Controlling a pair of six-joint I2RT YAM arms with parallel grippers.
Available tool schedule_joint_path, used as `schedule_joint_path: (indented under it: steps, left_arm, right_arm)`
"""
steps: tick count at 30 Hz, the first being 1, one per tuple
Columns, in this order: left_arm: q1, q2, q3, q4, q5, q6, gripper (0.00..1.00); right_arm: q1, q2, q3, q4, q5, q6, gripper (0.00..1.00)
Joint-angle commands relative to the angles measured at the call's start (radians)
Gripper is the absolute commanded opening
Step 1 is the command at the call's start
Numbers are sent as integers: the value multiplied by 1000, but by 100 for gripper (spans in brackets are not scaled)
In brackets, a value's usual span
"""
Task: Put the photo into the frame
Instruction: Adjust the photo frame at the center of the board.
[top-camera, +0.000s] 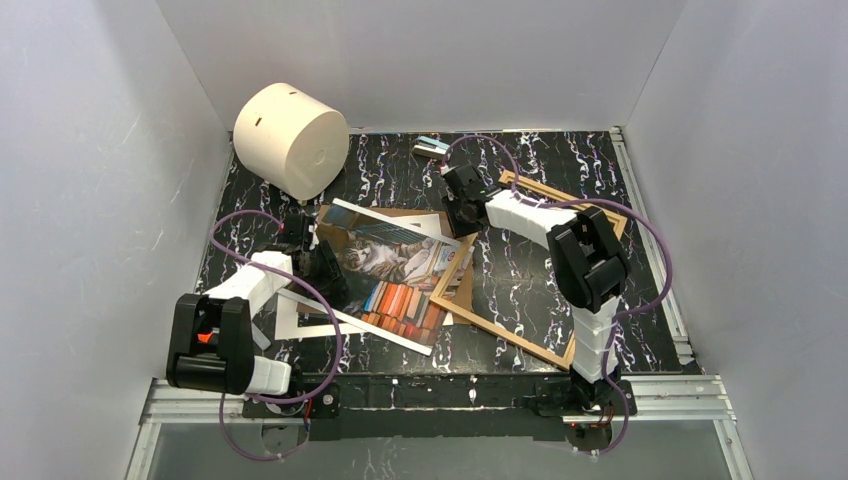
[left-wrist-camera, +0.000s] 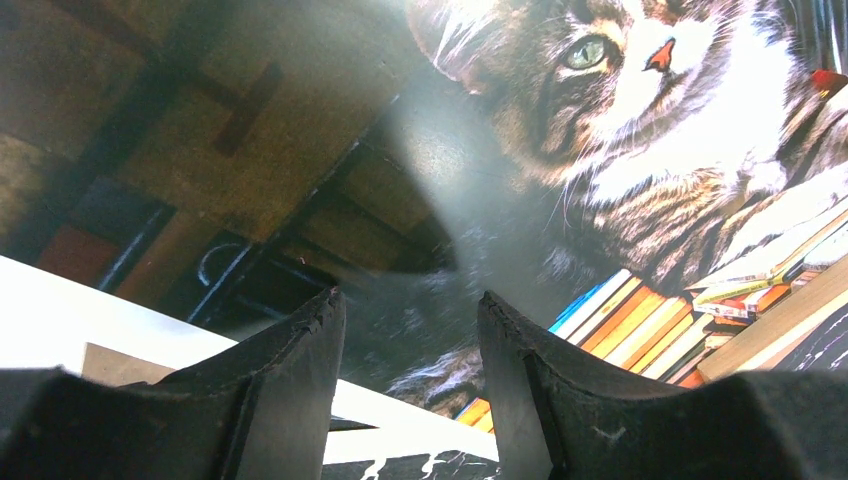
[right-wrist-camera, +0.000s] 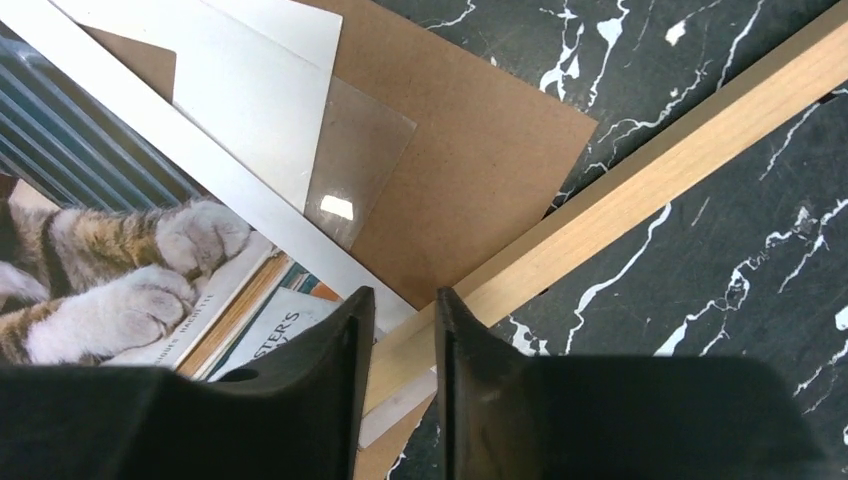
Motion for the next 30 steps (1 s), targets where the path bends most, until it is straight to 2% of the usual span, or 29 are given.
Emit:
schedule_joint_path:
  steps: [1, 6, 11, 14, 19, 22, 25, 30]
  left_arm:
    - [-3, 19, 12, -55, -47, 16, 50]
    - [-3, 24, 15, -52, -51, 12, 51]
    - [-3, 48, 33, -52, -48, 17, 51]
    - [-3, 60, 41, -51, -44, 18, 52]
    - [-3, 81, 54, -51, -39, 19, 52]
    - [-3, 90, 66, -51, -38, 21, 52]
    - [-4, 100, 74, -52, -39, 24, 52]
    - [-3, 109, 78, -50, -49, 28, 52]
  right_arm:
    - [3, -13, 100, -103, 99, 127, 46]
    - [1, -33, 128, -206, 236, 314, 68]
    - [-27, 36, 195, -326, 347, 423, 73]
    - [-78, 90, 251, -368, 332, 463, 73]
    - [-129, 150, 294, -273, 233, 416, 73]
    - [-142, 207, 355, -295, 215, 419, 73]
    - [-147, 242, 385, -298, 201, 422, 67]
    - [-156, 264, 384, -280, 159, 407, 50]
